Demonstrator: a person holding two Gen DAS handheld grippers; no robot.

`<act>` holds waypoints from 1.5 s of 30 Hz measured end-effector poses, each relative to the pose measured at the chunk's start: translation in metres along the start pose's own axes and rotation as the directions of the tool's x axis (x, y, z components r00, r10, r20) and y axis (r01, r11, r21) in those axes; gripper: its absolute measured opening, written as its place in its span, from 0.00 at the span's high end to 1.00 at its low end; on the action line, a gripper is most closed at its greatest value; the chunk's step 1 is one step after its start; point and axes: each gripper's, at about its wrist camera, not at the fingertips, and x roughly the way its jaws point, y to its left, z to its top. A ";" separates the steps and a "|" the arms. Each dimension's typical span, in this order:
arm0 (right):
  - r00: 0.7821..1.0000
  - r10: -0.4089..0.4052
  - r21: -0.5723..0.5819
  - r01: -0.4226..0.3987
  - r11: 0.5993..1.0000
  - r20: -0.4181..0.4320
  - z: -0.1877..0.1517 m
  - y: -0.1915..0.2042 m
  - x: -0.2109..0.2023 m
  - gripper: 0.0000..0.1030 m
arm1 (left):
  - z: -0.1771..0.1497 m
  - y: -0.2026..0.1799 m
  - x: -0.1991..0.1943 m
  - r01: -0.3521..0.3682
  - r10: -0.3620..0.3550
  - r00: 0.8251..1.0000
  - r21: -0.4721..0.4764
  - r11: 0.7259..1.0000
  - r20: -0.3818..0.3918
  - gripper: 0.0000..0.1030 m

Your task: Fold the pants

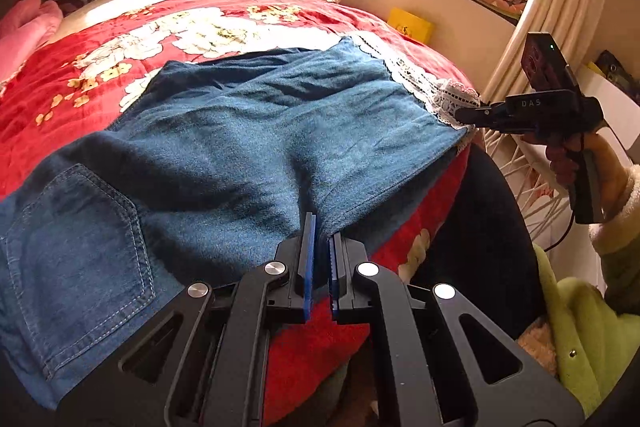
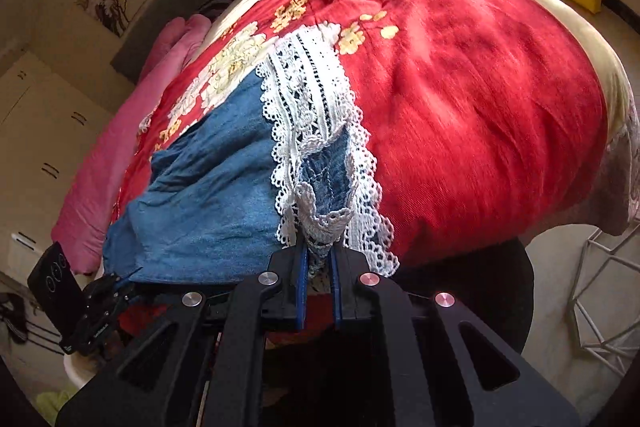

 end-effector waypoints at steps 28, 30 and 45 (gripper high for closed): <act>0.997 -0.051 -0.137 0.043 0.990 -0.053 -0.001 0.019 0.021 0.76 | -0.010 -0.001 0.011 -0.028 0.028 0.998 -0.002 1.000 -0.058 0.95; 0.999 -0.008 -0.139 0.004 0.990 -0.031 0.002 0.021 0.008 0.71 | -0.008 0.000 0.007 -0.016 0.016 0.999 -0.006 1.000 -0.052 0.85; 0.994 -0.012 -0.230 0.036 0.973 0.107 0.117 0.033 0.017 0.37 | 0.077 0.067 -0.015 -0.137 0.154 0.983 -0.152 0.979 0.103 0.34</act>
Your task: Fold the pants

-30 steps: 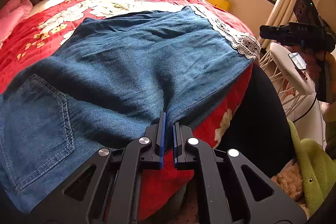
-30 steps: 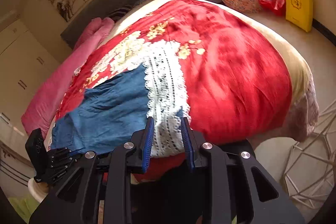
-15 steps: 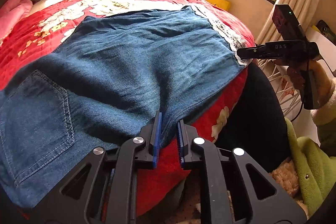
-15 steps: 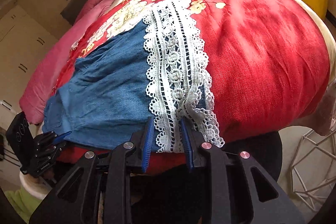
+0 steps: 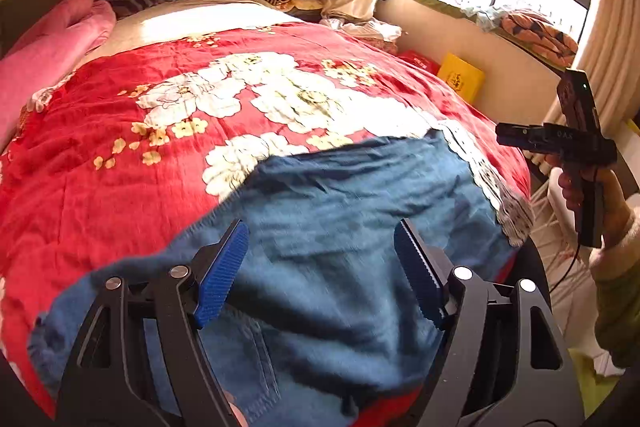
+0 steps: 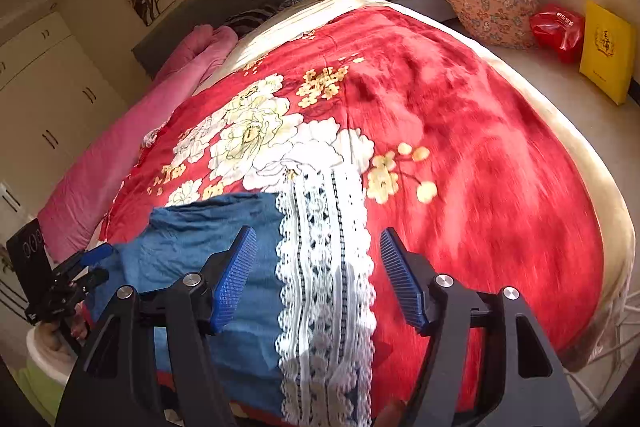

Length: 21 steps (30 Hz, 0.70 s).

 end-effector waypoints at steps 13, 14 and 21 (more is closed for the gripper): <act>0.984 0.057 -0.082 -0.072 0.994 -0.171 0.013 -0.003 0.086 0.51 | 0.031 0.031 0.089 -0.023 0.041 0.986 0.112 0.993 -0.161 0.39; 0.983 0.064 -0.081 -0.079 0.994 -0.170 0.011 -0.002 0.085 0.60 | 0.033 0.033 0.094 0.003 0.013 0.986 0.092 0.996 -0.168 0.50; 0.992 0.093 -0.136 -0.104 0.985 -0.083 0.015 0.011 0.058 0.78 | 0.036 0.036 0.096 0.103 -0.106 0.984 -0.027 0.994 -0.143 0.97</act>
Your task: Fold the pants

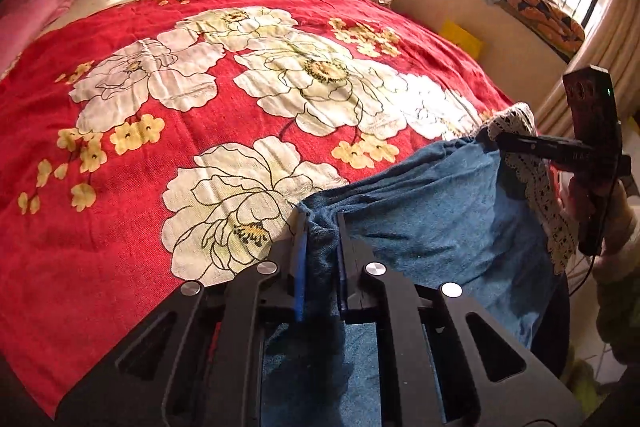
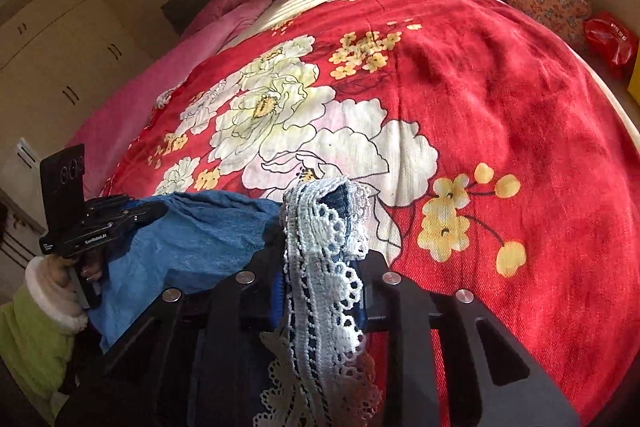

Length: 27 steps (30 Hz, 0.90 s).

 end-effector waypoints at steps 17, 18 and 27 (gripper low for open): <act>0.974 -0.219 -0.092 0.214 0.973 -0.057 0.065 -0.030 0.059 0.79 | 0.034 0.023 0.020 -0.056 0.064 0.997 -0.146 0.988 0.052 0.93; 0.974 -0.221 -0.089 0.215 0.973 -0.059 0.063 -0.032 0.062 0.78 | 0.031 0.024 0.023 -0.068 0.075 0.996 -0.146 0.987 0.048 0.89; 0.983 -0.180 0.003 0.180 0.984 0.035 0.048 -0.028 -0.007 0.50 | 0.020 0.024 -0.033 -0.085 0.121 0.978 -0.204 0.975 0.169 0.63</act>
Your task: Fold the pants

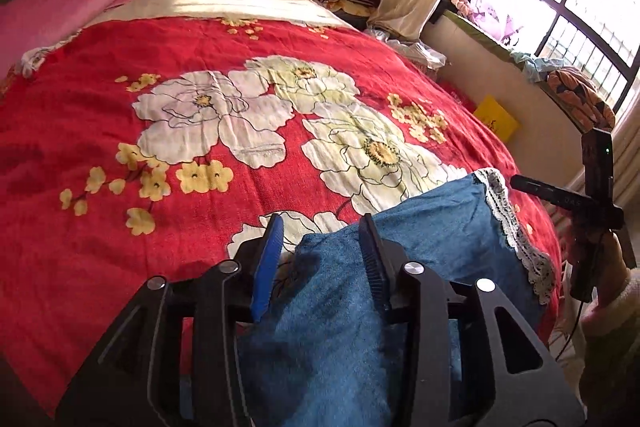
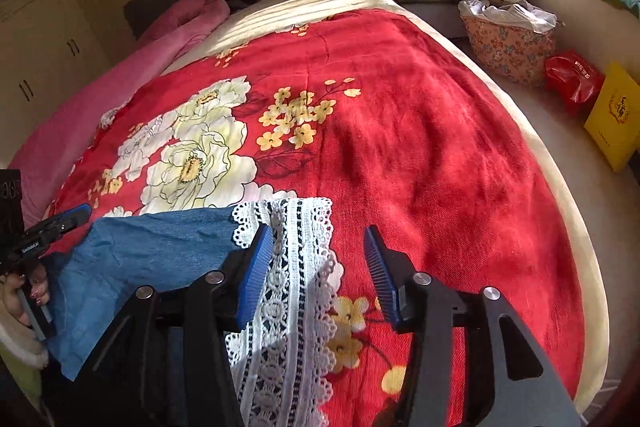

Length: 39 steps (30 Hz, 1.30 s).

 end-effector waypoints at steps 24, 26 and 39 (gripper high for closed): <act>0.997 -0.069 0.179 0.063 0.982 0.026 -0.125 0.023 -0.074 0.27 | -0.129 0.061 -0.197 -0.195 0.235 0.968 -0.312 0.930 0.094 0.11; 0.998 -0.058 0.214 0.054 0.975 0.011 -0.128 0.019 -0.070 0.27 | -0.141 0.070 -0.201 -0.211 0.250 0.965 -0.344 0.915 0.075 0.11; 0.999 0.013 0.311 -0.003 0.950 -0.031 -0.133 0.005 -0.048 0.44 | -0.171 0.083 -0.142 -0.125 0.120 0.992 -0.512 0.850 -0.044 0.21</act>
